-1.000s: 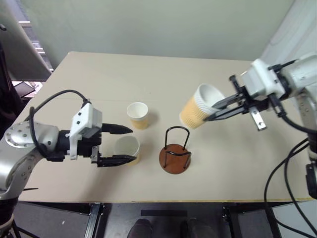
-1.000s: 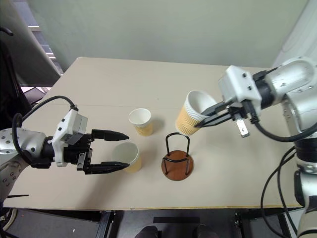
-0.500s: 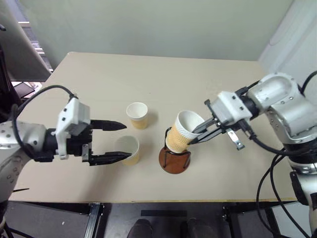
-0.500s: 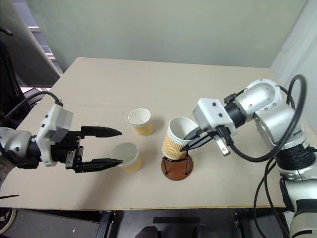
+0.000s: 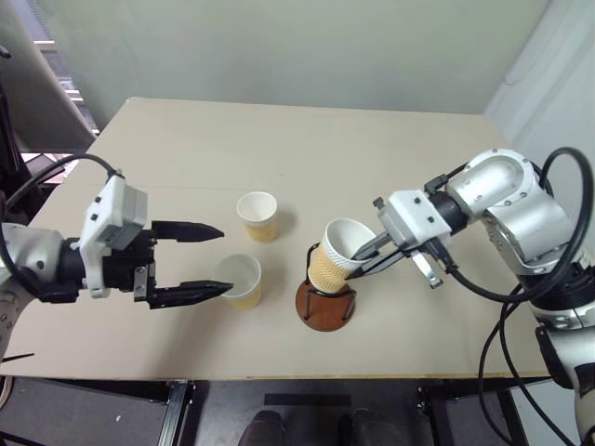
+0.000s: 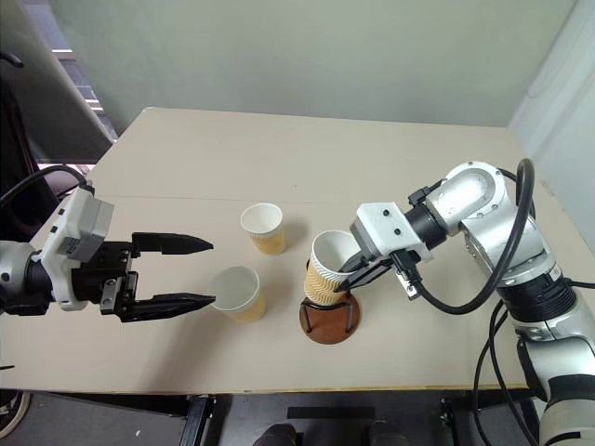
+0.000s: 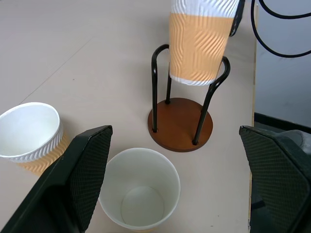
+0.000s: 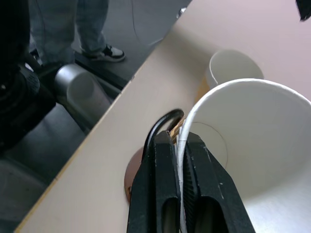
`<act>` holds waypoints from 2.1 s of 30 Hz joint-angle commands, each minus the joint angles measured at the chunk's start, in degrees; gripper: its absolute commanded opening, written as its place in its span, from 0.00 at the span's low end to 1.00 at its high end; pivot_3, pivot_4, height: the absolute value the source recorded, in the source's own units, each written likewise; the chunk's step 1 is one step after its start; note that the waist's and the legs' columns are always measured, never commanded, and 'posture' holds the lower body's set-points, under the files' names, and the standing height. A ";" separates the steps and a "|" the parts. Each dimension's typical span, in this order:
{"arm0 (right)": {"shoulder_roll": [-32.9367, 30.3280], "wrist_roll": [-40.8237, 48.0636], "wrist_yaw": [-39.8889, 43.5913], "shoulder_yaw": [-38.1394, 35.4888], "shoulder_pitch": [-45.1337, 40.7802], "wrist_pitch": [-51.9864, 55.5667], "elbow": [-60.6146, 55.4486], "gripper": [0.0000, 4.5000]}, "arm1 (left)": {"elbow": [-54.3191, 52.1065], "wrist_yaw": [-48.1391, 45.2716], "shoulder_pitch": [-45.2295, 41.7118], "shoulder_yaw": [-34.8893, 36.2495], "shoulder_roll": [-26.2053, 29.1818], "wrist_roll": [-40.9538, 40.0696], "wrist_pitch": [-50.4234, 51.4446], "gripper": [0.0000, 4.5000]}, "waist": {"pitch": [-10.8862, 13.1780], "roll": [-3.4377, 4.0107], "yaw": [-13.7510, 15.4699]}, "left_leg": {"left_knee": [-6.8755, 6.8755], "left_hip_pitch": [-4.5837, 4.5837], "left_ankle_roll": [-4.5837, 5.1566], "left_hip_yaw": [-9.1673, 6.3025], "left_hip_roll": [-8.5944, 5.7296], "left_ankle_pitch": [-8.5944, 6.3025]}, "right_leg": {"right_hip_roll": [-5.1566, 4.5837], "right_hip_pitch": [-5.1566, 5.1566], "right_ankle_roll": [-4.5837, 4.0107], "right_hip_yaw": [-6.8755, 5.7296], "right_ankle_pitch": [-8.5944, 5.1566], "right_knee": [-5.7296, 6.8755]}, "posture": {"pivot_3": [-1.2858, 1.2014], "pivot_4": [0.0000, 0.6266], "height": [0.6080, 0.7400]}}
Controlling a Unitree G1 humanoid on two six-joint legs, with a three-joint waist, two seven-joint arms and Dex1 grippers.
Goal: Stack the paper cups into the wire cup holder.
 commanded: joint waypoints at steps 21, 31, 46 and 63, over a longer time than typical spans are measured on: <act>-10.69 16.09 -5.46 -26.05 9.67 16.92 0.34 1.00 | 9.96 -0.92 -6.37 -11.26 2.01 13.65 -8.69 1.00 | 0.00 0.00 1.24 | -0.01 -0.05 -0.01 -0.07 -0.04 0.00 | -0.19 0.00 -0.04 0.00 -0.03 -0.08 | 0.52 0.24 1.00; -15.96 41.52 -17.90 -51.47 25.08 33.66 -15.42 1.00 | 18.42 -2.16 -17.04 -25.22 -1.71 23.46 -11.75 1.00 | 0.00 0.00 0.66 | -0.20 0.01 -0.10 0.13 -0.05 0.05 | -0.06 -0.01 -0.10 0.03 -0.06 -0.19 | 0.52 0.24 1.00; -18.31 49.56 -27.44 -56.04 33.43 31.61 -20.79 1.00 | 19.92 -5.01 -20.75 -30.80 -5.43 27.39 -11.75 0.38 | 0.00 -0.01 0.61 | -0.13 -0.02 -0.01 0.08 -0.03 0.00 | 0.01 0.01 0.02 0.04 0.00 -0.29 | 0.52 0.24 1.00; -20.47 45.75 -25.02 -51.35 33.23 25.59 -17.60 1.00 | 20.28 -11.33 -31.13 -26.90 -6.29 20.42 -10.12 0.00 | -0.01 -0.02 0.98 | -0.06 -0.05 0.02 0.03 -0.02 -0.02 | 0.02 0.03 0.04 0.02 0.02 -0.27 | 0.52 0.24 1.00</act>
